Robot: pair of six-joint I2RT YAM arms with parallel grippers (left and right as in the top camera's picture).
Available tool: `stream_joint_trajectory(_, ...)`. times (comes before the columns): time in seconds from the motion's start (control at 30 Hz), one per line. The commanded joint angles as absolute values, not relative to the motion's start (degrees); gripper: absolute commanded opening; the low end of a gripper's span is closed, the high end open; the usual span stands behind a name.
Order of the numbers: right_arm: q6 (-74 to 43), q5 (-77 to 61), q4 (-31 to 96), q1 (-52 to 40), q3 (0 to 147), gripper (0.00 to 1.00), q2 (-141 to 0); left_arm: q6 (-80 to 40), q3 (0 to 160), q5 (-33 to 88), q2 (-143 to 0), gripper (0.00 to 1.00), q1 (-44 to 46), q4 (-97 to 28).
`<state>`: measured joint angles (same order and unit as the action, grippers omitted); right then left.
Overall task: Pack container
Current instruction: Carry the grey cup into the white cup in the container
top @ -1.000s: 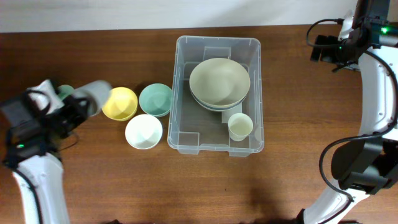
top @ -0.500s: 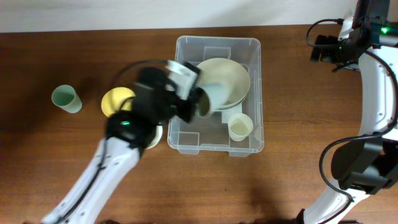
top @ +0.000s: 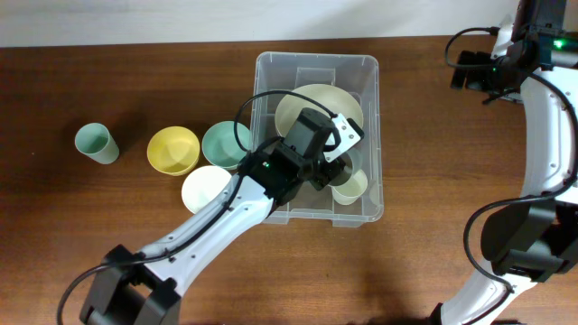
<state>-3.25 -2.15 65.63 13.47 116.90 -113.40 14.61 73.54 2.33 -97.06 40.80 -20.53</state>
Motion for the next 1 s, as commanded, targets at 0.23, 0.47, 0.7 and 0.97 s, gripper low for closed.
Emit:
stream_joint_trajectory(0.23, -3.9, -1.7, 65.6, 13.7, 117.4, 0.99, -112.9, 16.4, 75.0, 1.2, -98.8, 0.01, 42.8, -20.8)
stream_joint_trajectory(0.47, -3.9, -1.7, 65.6, 13.7, 117.4, 0.99, -112.9, 16.4, 75.0, 1.2, -98.8, 0.01, 43.2, -21.4)
stream_joint_trajectory(0.7, -3.9, -1.7, 65.6, 13.7, 117.4, 0.99, -112.9, 16.4, 75.0, 1.2, -98.8, 0.14, 43.2, -22.4)
stream_joint_trajectory(0.97, -3.9, -1.7, 65.6, 13.7, 117.4, 0.99, -112.9, 15.8, 77.8, -2.7, -97.7, 0.68, 43.0, -22.7)
